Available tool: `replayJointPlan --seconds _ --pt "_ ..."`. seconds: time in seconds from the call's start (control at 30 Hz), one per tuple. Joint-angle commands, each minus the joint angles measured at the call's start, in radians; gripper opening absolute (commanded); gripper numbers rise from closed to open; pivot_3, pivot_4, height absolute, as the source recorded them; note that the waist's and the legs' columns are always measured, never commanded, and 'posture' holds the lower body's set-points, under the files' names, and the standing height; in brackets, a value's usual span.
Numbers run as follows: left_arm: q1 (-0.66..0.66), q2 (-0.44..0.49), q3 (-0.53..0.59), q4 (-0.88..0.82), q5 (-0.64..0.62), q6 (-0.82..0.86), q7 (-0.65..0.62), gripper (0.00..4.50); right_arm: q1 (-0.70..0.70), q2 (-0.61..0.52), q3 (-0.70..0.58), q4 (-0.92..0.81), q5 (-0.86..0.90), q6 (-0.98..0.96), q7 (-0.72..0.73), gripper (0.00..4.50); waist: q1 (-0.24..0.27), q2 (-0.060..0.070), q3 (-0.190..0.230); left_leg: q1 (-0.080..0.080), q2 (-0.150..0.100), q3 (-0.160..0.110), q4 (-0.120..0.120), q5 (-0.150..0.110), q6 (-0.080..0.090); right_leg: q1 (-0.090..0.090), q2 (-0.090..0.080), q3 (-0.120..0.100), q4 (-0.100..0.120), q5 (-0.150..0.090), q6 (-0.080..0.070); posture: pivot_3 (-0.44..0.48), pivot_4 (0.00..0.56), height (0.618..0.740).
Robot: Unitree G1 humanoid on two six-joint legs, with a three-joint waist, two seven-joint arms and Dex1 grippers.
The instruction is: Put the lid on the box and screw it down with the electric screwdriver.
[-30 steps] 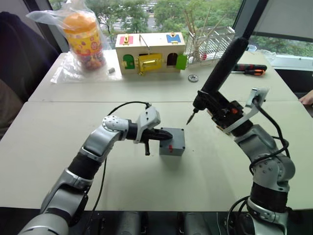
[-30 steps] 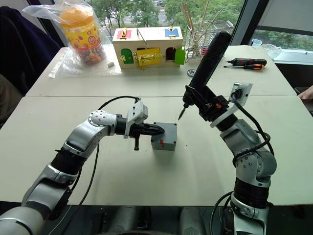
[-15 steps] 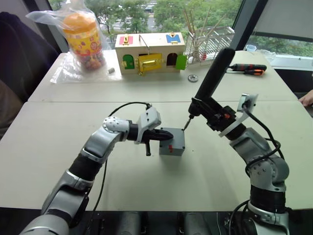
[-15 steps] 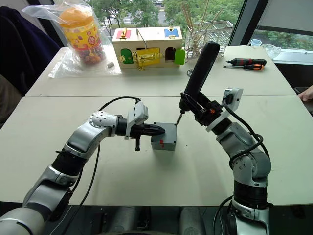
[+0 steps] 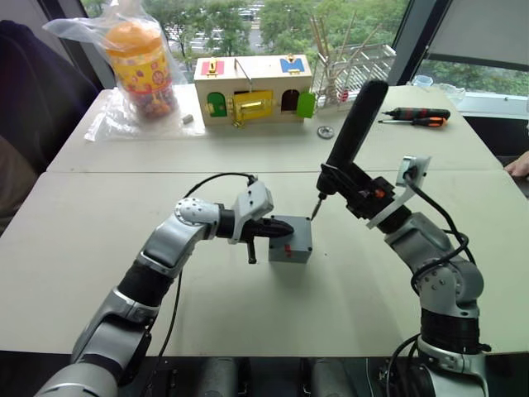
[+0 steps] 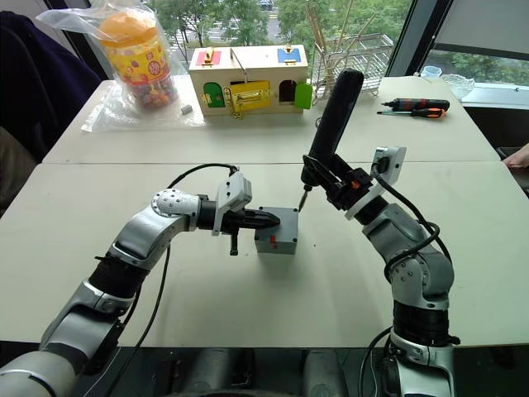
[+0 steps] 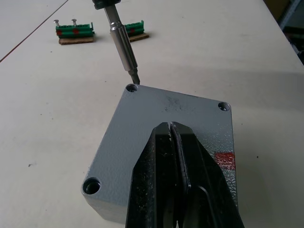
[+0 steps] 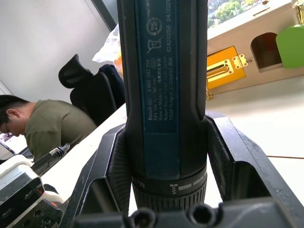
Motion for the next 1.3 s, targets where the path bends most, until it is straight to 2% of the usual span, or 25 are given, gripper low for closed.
replayJointPlan --seconds 0.03,0.63,1.3 --pt "0.012 -0.001 -0.001 -0.006 0.009 0.000 0.002 0.00 -0.049 0.002 -0.023 -0.047 0.050 -0.027 -0.003 1.81 0.000 0.000 0.000 0.000 0.000 0.000 0.000 0.000 0.000 0.000 0.000 0.000 0.000 0.000 0.000 0.000 0.150 0.705" --pt "0.010 -0.001 -0.002 -0.004 0.009 -0.002 0.002 0.00 -0.033 -0.021 -0.004 -0.039 0.064 -0.029 0.003 1.81 0.001 0.000 0.000 0.000 0.000 0.000 0.000 0.000 0.000 0.000 0.000 0.000 0.000 0.000 0.000 0.000 0.150 0.705" --pt "0.008 0.002 -0.003 -0.006 0.011 -0.001 0.001 0.00 0.002 -0.028 0.044 0.001 -0.016 -0.083 0.030 1.81 0.000 0.000 0.000 0.000 0.000 0.000 0.000 0.000 0.000 0.000 0.000 0.000 0.000 0.000 0.000 0.000 0.150 0.705"
